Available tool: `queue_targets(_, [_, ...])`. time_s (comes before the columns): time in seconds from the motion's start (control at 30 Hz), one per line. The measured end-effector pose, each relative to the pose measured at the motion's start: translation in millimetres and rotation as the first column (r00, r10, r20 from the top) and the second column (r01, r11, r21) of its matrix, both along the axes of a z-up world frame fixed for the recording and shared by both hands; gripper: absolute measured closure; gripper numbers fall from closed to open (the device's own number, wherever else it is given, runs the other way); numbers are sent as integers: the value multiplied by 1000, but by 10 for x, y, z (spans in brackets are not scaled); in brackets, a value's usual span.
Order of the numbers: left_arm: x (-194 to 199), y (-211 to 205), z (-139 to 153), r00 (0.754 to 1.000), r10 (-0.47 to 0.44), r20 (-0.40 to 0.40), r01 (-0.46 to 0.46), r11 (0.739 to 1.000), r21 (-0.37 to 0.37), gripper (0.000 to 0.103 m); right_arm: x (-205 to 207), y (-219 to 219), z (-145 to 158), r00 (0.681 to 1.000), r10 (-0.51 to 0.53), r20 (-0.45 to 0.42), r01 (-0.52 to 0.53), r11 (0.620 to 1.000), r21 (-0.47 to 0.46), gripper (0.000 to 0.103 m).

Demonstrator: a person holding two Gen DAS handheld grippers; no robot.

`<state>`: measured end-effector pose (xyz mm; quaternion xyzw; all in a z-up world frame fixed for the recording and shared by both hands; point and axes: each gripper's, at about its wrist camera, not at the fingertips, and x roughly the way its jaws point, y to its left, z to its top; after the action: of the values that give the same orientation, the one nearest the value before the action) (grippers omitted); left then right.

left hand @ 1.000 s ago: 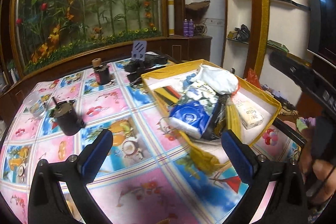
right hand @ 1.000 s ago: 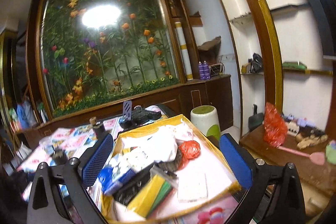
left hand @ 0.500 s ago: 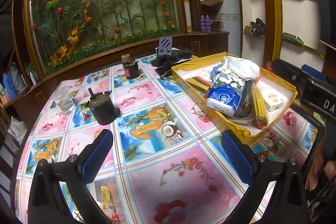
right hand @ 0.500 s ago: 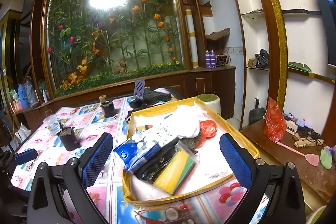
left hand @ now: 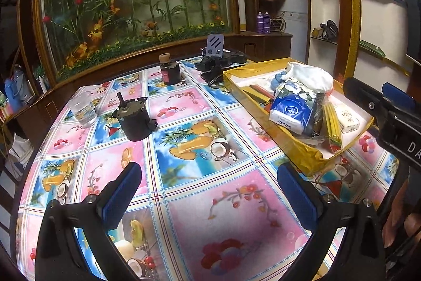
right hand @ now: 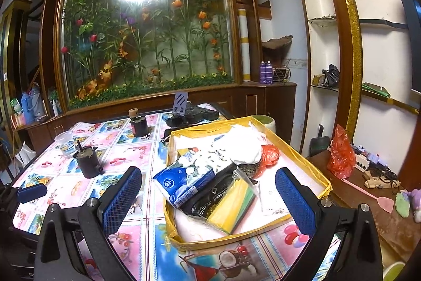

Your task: Organize soft objects

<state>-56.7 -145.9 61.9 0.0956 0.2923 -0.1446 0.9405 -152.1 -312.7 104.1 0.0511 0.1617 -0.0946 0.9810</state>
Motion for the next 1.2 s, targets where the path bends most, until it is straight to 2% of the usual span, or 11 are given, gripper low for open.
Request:
queue_targets(0.4, [-3,-27,-18,1000,1,5,-2,999,37,0,23,-65,-69,1000,2,-1,-2,1000,31,0])
queue_targets(1.0, [-17,-49,-36,1000,2,7,-3,999,49,0,18,-55,-74,1000,10,3,-10,999,32,0])
queue_targets(1.2, [-3,-55,-49,1000,-2,-15,3,999,46,0,16,-26,-76,1000,16,6,-16,999,27,0])
